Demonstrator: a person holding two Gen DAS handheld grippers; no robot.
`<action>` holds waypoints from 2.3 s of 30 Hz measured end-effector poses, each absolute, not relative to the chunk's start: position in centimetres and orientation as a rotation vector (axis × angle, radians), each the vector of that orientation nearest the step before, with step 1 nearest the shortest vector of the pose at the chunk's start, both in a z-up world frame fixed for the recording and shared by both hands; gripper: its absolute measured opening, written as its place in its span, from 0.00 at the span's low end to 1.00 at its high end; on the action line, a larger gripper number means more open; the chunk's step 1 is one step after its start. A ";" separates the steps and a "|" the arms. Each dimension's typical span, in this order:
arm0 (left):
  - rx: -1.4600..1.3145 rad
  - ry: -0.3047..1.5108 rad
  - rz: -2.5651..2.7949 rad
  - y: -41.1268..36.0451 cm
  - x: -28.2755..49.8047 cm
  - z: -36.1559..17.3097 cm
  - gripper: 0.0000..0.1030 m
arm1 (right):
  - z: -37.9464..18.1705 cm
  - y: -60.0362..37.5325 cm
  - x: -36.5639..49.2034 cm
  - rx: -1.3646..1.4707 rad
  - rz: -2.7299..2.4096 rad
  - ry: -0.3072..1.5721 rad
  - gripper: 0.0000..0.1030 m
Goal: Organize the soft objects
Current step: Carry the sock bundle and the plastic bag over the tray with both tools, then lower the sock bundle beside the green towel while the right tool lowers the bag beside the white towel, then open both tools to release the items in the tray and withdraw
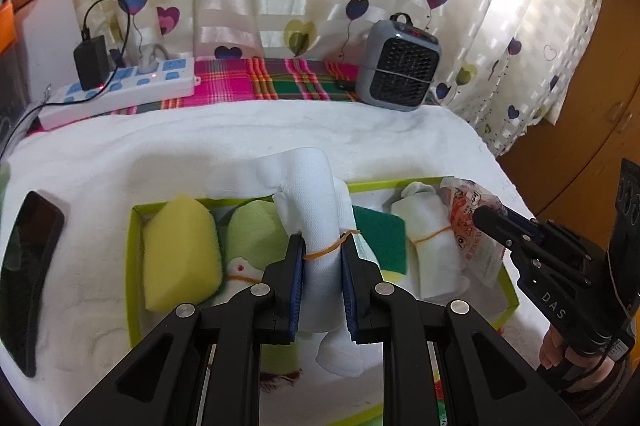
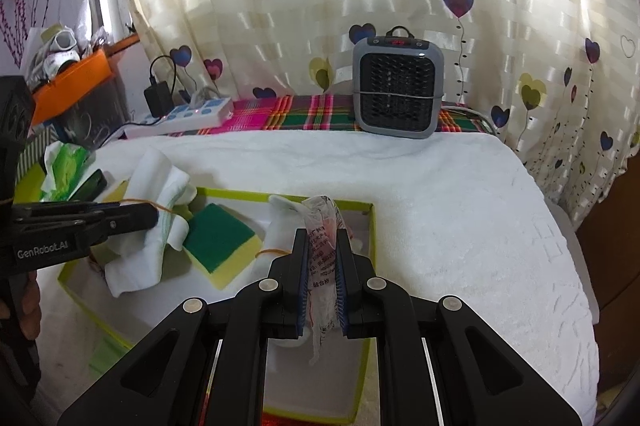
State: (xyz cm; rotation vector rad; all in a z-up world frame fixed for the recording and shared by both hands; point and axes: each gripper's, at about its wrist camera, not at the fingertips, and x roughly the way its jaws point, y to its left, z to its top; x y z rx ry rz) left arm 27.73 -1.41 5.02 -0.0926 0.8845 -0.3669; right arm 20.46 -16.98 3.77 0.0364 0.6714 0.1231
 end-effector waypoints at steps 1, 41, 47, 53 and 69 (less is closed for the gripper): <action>-0.092 0.888 -0.367 -1.4 27.8 4.9 0.16 | 3.7 -16.9 20.6 0.036 0.127 0.674 0.12; -0.007 0.892 -0.343 -2.4 27.8 4.4 0.33 | 1.6 -16.8 22.3 0.075 0.154 0.731 0.45; 0.000 0.884 -0.333 -2.5 27.5 4.6 0.46 | 1.8 -16.5 22.0 0.071 0.158 0.724 0.55; 0.000 0.884 -0.330 -2.4 27.4 4.8 0.59 | 1.9 -16.6 21.8 0.081 0.158 0.718 0.61; -0.004 0.863 -0.312 -1.9 25.6 5.4 0.59 | 2.7 -16.8 20.2 0.109 0.152 0.690 0.63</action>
